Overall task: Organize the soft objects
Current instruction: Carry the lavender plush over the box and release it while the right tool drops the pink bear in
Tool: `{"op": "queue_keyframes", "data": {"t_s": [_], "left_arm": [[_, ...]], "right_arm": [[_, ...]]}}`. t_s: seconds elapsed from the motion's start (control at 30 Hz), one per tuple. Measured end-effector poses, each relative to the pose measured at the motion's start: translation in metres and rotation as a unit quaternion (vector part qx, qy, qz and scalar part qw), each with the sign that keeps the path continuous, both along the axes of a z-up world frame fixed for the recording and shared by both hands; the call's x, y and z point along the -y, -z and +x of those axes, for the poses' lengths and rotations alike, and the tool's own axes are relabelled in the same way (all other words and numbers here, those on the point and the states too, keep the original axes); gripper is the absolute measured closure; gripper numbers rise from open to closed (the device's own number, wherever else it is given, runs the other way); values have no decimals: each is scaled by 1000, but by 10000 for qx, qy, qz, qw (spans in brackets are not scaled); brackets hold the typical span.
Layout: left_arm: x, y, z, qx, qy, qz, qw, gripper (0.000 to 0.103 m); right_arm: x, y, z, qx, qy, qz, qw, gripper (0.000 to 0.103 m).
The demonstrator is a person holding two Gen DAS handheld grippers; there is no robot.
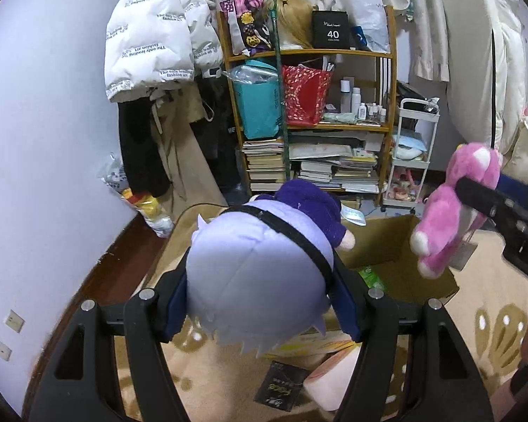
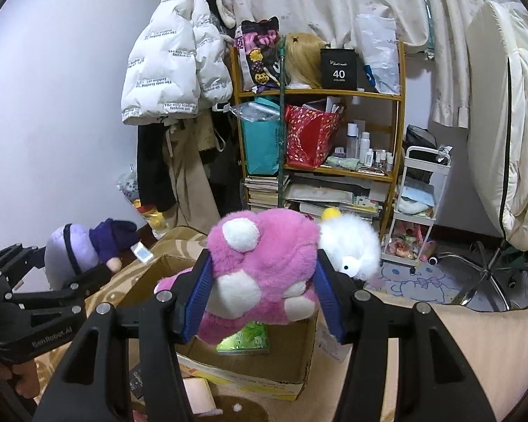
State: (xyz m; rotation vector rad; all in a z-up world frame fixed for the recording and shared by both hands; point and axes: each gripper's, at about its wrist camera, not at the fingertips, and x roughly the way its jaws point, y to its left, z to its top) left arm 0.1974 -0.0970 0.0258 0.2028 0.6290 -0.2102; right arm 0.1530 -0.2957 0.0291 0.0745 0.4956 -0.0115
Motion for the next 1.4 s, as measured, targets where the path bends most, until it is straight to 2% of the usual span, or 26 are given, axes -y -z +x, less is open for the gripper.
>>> {"op": "queue_keyframes", "data": {"t_s": [0.1,0.27,0.4,0.57,0.73,0.83,0.93,1.1,1.23,1.4], "left_arm": [[6,7,7,-67,57,95,9999,35],[16,22,21,-275,121,155,9994,35],[20,35,29,-581,167,189,9980,35],[21,47,32,-765,196,141,9968,35],[22,55,34,-820,178,264,9961,34],[22,63,41,-1049,177,215,9941,33],[22,69,44,-1079,127,302,9936,33],[16,68,45,-1127,38,96,9936,33],[13,68,48,-1160,-45,81,9932,28],[9,63,44,-1019,-90,122,9947,17]], "right_arm": [[1,7,3,-97,4,54,9999,44],[7,24,13,-334,-38,418,9986,44],[10,40,22,-607,-45,516,9968,44],[14,58,29,-928,-117,600,9938,44],[23,64,28,-987,-98,727,9924,43],[32,68,35,-1143,-255,1093,9871,43],[41,67,41,-1199,-294,1329,9834,43],[51,62,51,-1324,-348,1611,9774,43],[51,61,53,-1428,-368,1534,9771,41],[46,64,54,-1590,-466,1463,9753,40]]}}
